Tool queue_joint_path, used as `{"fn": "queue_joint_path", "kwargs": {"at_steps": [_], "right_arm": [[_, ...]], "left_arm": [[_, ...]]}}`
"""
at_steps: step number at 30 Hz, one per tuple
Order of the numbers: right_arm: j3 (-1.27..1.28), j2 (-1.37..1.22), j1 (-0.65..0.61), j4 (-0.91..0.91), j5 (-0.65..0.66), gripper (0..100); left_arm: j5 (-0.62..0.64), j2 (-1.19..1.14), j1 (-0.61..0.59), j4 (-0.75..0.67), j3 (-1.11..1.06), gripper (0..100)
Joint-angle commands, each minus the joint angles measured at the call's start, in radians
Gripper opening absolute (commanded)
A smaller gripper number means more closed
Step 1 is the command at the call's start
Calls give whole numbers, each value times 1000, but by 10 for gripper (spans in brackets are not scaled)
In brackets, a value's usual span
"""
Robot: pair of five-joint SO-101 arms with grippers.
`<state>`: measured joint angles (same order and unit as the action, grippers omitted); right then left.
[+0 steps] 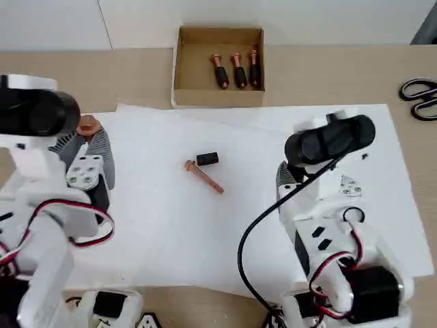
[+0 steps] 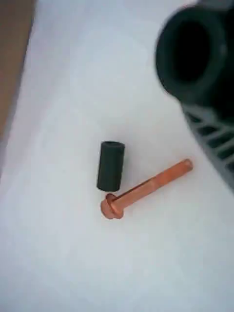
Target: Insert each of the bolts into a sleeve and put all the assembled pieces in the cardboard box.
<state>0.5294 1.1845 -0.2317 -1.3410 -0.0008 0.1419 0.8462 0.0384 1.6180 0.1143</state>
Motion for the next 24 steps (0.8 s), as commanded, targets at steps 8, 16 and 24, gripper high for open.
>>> {"fn": "queue_joint_path", "kwargs": {"at_steps": [8, 16, 24], "right_arm": [[450, 193, -42, 458, -12, 6], [626, 200, -248, 673, -12, 6], [743, 208, -357, 782, -15, 6]], "left_arm": [[158, 193, 3, -479, -475, 6], [158, 281, 86, -766, -743, 6], [163, 236, 209, -818, -782, 6]]}}
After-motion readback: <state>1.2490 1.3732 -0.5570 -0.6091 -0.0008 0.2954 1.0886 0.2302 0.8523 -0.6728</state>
